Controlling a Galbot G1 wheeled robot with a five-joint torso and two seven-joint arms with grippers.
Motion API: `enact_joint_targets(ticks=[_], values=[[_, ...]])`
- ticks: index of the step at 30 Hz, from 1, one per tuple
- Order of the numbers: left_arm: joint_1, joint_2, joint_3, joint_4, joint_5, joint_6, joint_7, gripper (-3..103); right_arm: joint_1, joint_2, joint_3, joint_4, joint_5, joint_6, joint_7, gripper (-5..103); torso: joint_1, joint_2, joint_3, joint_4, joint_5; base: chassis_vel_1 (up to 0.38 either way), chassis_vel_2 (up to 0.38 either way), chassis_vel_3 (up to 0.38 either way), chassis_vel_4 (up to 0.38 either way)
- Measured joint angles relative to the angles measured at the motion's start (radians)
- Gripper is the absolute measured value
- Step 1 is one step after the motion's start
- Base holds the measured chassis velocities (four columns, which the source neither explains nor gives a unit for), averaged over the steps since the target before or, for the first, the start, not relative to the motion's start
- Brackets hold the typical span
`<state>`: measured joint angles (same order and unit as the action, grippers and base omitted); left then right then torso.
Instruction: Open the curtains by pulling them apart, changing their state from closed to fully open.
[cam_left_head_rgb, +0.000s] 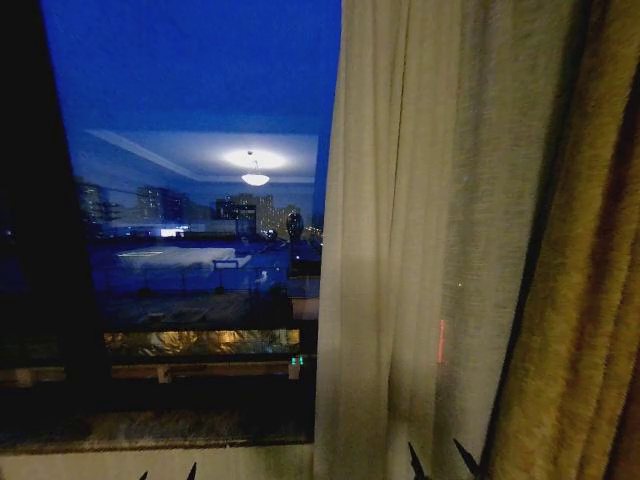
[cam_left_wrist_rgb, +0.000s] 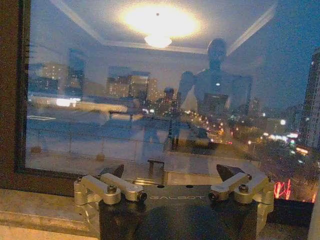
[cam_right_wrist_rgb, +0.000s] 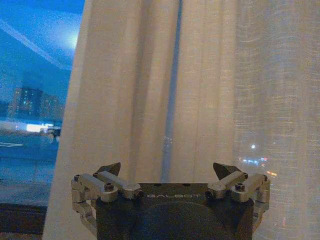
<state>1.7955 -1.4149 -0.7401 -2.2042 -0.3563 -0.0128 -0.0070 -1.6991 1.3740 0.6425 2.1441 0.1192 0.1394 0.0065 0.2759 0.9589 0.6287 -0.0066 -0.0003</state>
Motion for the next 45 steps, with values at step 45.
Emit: enact_joint_targets(ticks=[45], values=[[0.014,-0.004,-0.008,0.025,-0.002,-0.043,0.021,100,0.007,0.0,0.009,-0.043,-0.069,0.074,-0.089,100,0.0,0.0,0.0,0.0,0.0,0.0,0.018,-0.002,-0.017]])
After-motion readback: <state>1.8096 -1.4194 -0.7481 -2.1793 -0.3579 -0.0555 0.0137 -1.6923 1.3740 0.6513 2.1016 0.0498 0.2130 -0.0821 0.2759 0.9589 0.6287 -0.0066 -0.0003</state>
